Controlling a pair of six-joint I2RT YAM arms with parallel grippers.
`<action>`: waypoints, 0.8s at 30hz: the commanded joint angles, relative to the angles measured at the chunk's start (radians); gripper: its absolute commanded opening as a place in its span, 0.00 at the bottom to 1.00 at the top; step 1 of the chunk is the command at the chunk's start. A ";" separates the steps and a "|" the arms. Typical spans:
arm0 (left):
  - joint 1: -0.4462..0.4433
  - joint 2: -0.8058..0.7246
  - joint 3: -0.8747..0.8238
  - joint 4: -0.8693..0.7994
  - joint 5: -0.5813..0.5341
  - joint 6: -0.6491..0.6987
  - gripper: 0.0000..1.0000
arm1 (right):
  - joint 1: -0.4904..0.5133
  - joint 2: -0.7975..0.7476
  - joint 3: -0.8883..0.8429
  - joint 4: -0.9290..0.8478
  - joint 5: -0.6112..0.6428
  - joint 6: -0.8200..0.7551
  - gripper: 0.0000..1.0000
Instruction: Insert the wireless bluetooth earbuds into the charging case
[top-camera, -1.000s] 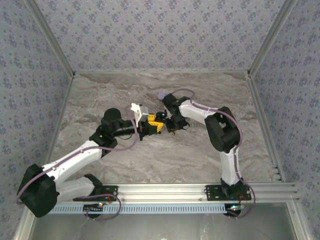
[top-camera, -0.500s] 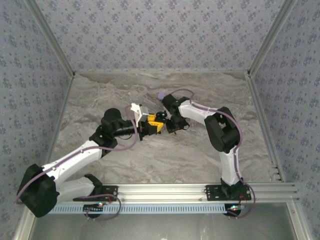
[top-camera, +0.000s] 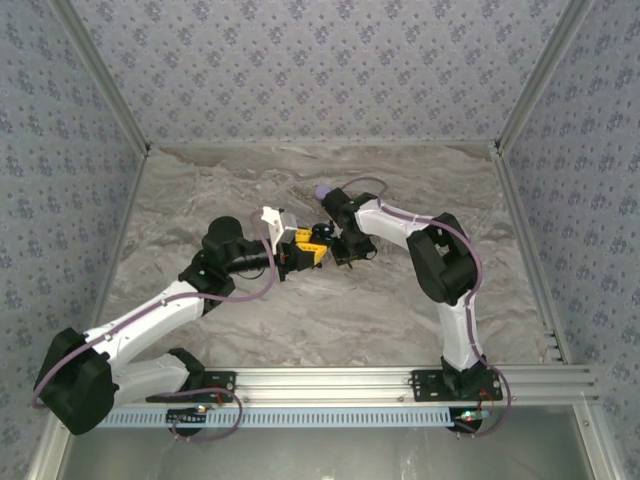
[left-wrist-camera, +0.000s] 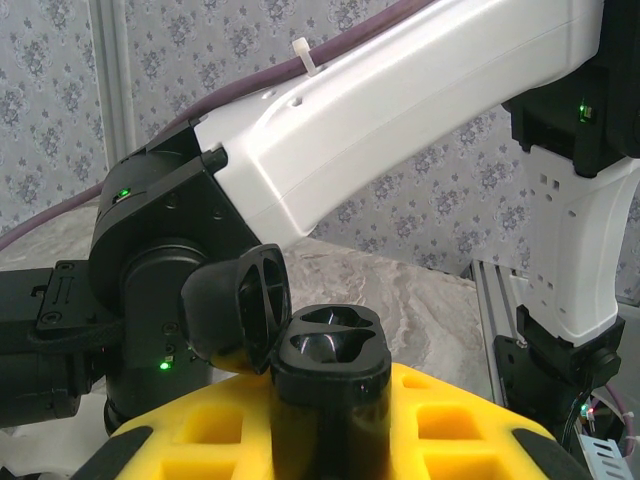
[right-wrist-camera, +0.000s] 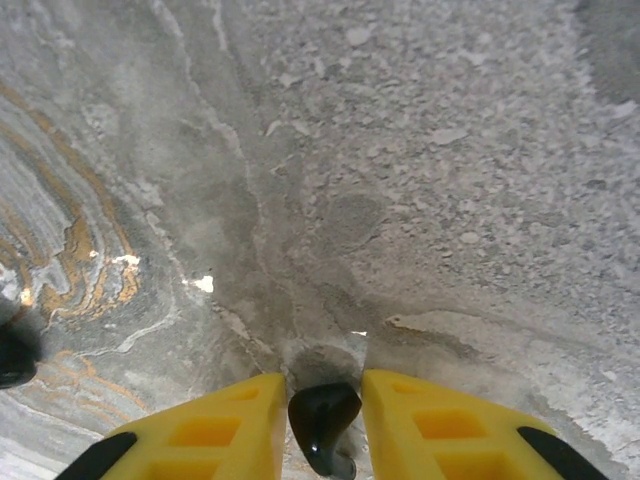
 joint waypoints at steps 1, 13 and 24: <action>0.007 -0.018 0.002 0.005 0.010 0.011 0.21 | 0.005 0.058 -0.010 -0.028 0.014 0.025 0.25; 0.007 0.003 -0.001 0.018 -0.033 -0.006 0.21 | -0.031 -0.117 -0.115 0.084 0.000 0.009 0.22; 0.006 0.037 -0.041 0.151 -0.107 -0.050 0.21 | -0.111 -0.363 -0.276 0.255 -0.180 0.037 0.22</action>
